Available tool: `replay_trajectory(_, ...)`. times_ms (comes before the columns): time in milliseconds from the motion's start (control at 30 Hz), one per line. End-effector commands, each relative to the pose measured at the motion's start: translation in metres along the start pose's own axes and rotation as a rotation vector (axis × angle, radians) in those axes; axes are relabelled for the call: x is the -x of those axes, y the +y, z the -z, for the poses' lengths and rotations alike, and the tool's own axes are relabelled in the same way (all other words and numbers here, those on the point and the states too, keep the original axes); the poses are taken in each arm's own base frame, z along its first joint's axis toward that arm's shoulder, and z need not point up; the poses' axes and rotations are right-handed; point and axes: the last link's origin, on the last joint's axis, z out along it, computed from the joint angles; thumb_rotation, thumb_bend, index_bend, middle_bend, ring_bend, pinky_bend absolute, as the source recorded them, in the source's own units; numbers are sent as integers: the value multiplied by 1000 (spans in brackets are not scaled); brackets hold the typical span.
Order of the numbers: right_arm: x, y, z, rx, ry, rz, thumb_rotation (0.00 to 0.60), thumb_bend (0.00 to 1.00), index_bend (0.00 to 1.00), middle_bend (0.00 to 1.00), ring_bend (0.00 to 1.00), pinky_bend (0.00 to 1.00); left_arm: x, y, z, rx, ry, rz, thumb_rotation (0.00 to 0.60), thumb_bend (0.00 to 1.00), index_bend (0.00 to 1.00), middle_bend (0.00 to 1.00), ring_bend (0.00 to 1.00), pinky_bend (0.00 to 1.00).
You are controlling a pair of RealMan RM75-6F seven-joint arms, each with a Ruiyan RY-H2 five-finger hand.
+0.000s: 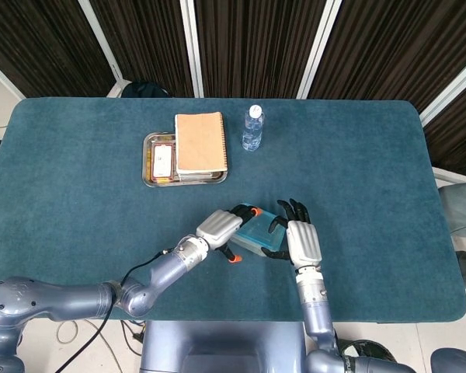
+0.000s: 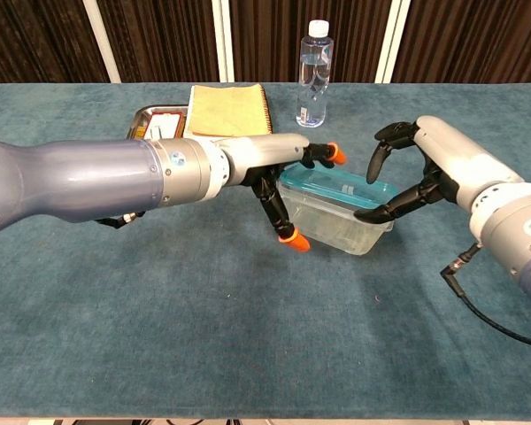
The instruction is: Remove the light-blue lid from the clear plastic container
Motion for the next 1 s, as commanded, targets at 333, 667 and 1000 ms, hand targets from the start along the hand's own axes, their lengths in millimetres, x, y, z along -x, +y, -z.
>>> replay_trajectory(333, -7, 10, 5, 13, 3, -2, 600, 636, 591, 186, 0, 0, -17, 5, 8, 8, 30, 14, 600, 8, 0, 56, 47, 279)
replay_trajectory(667, -7, 9, 5, 9, 6, 2, 600, 643, 611, 203, 0, 0, -12, 2, 13, -1, 17, 7, 600, 7, 0, 56, 47, 279)
replay_trajectory(1000, -13, 12, 2, 23, 22, 26, 600, 653, 643, 230, 0, 0, -15, 1, 15, -4, 33, 12, 600, 8, 0, 56, 47, 279)
